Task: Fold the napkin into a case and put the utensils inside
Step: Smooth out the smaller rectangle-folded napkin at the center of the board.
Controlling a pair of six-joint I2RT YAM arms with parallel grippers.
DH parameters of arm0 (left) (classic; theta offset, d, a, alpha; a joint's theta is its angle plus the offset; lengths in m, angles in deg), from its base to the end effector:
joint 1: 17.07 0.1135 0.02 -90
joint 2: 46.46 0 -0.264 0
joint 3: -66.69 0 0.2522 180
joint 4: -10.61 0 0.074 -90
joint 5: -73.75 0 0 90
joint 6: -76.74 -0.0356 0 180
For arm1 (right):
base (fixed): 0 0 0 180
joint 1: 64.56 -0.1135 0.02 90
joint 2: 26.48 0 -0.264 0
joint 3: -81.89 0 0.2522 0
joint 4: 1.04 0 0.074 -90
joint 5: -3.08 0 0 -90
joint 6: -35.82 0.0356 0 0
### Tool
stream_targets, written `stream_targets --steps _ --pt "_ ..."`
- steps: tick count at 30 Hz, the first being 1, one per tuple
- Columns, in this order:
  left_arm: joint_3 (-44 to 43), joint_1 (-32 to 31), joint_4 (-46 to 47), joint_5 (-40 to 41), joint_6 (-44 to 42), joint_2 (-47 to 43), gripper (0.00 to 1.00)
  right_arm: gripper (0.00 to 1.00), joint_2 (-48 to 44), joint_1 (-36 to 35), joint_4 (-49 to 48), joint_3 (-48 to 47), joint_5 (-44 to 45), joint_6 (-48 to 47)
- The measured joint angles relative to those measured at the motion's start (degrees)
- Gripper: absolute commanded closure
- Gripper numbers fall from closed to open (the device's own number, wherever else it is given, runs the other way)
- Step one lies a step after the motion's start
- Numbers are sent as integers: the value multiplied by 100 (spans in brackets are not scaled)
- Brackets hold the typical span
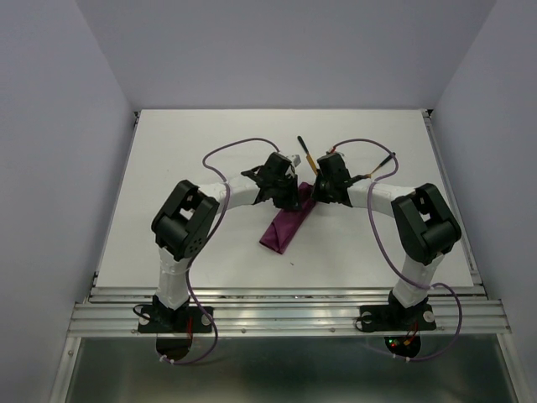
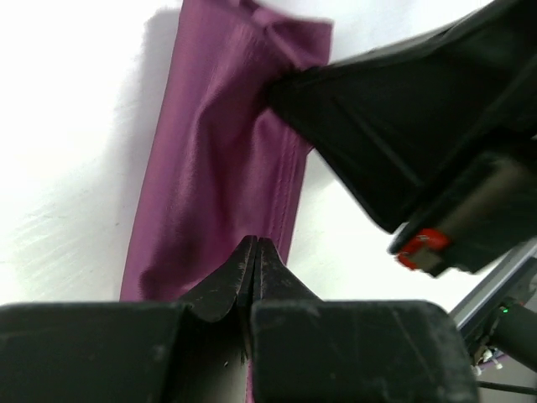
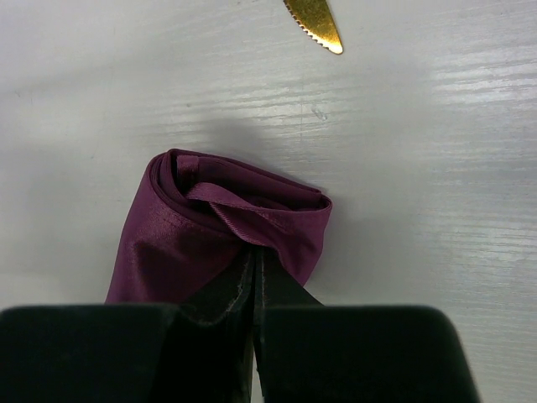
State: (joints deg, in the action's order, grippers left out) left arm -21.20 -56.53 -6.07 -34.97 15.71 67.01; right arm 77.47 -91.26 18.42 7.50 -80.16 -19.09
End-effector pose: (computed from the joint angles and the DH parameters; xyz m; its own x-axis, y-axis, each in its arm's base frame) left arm 0.3265 -0.2836 0.1743 -0.8346 0.0929 -0.5430 0.4356 0.7147 -0.5473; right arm 0.3367 0.1646 0.1627 -0.7687 0.2524 -0.5877 0.0790 0.9493 0.3043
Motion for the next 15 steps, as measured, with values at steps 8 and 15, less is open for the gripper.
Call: stream_targets --steps 8,15 --pt "-459 179 -44 -22 0 -37 100 99 2 0 0 0 -4 4" --pt "-918 238 13 52 22 258 100 99 0 0 -2 0 -9 4"
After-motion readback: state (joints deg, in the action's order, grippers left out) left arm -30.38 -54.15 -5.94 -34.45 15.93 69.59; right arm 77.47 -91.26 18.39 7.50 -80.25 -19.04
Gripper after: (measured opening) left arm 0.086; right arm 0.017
